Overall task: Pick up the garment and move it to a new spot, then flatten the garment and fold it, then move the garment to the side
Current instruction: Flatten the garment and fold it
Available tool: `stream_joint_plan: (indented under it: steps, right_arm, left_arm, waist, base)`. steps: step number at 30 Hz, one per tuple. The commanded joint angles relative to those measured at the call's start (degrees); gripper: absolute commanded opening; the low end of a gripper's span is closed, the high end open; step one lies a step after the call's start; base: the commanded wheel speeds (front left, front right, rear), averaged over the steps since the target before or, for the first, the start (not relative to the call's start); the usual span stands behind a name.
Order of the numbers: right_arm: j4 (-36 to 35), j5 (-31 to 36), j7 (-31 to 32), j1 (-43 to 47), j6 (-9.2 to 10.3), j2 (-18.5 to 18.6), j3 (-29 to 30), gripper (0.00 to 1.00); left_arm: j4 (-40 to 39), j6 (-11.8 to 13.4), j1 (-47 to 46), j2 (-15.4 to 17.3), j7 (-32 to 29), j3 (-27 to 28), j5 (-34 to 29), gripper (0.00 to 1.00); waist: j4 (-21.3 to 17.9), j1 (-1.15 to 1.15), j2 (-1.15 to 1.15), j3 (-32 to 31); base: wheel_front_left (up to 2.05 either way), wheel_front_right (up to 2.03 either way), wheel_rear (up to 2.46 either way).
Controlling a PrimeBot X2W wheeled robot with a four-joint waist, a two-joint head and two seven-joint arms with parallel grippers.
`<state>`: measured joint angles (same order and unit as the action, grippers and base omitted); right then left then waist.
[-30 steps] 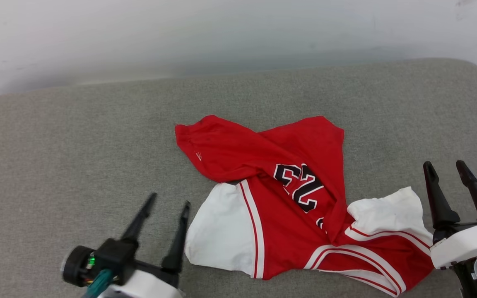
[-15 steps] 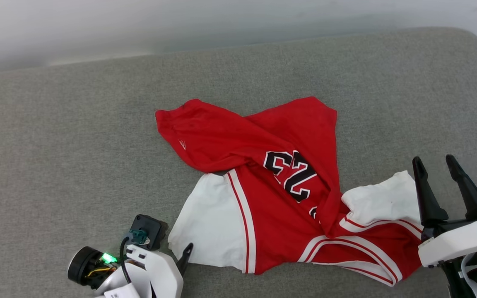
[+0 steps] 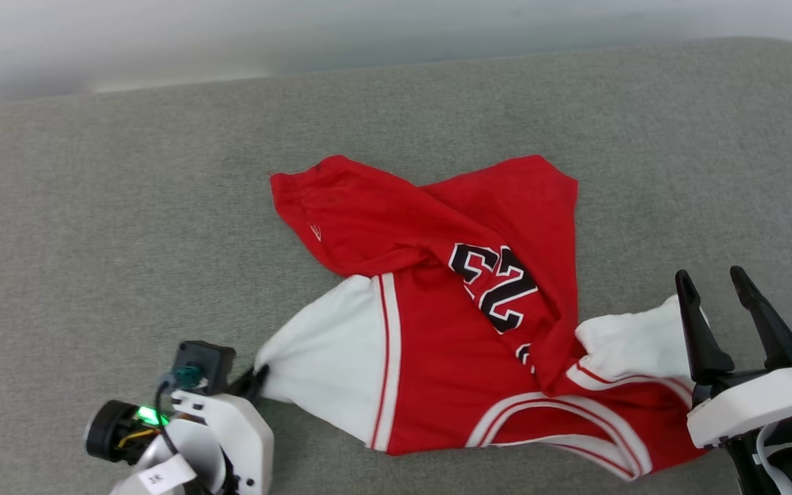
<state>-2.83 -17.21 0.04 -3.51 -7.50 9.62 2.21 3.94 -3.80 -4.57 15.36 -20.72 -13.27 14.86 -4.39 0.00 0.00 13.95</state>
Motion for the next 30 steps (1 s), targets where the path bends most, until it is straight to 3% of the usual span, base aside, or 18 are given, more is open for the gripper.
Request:
stream_joint_plan:
  steps: [1, 9, 17, 19, 26, 30]
  right_arm:
    - [0.11, 0.28, 0.36, -0.24, 0.02, 0.05, -0.11, 1.0]
    - [0.44, 0.62, 1.93, 1.21, 0.02, -0.05, -0.69, 1.0]
    - [1.53, 1.13, 3.55, 2.59, 0.02, -0.54, -0.41, 1.0]
    - [1.98, 1.38, 3.92, 2.86, 0.02, -0.69, -0.29, 1.0]
    - [2.63, 2.69, 6.12, 3.82, 0.02, -0.04, -0.41, 1.0]
    - [1.51, 3.86, 12.49, 4.19, 0.02, 2.96, -2.04, 1.0]
  left_arm:
    - [0.24, 0.74, -0.71, 0.41, 1.07, 1.07, 0.13, 0.0]
    - [-2.76, 3.57, 1.92, 2.3, 5.4, 7.4, 2.56, 0.0]
    - [-5.85, 5.06, 9.47, 3.85, 4.29, 11.02, 5.2, 0.0]
    - [-6.75, 4.06, 10.49, 3.86, 5.46, 10.19, 5.12, 1.0]
    - [-9.44, 0.48, 8.48, 2.61, 18.94, 5.99, 1.69, 1.0]
    - [-9.16, 0.11, 7.34, 2.43, 26.18, 4.6, -0.9, 1.0]
  waist:
    - [0.78, 0.0, 0.0, -0.7]
    - [3.85, 0.0, 0.0, -3.46]
    - [6.05, 0.0, 0.0, -5.25]
    - [6.39, 0.0, 0.0, -5.56]
    - [7.3, 0.0, 0.0, -7.06]
    - [7.97, 0.0, 0.0, -7.89]
  base:
    - [0.0, 0.0, 0.0]
    - [0.0, 0.0, 0.0]
    - [0.0, 0.0, 0.0]
    - [0.0, 0.0, 0.0]
    - [0.0, 0.0, 0.0]
    - [0.0, 0.0, 0.0]
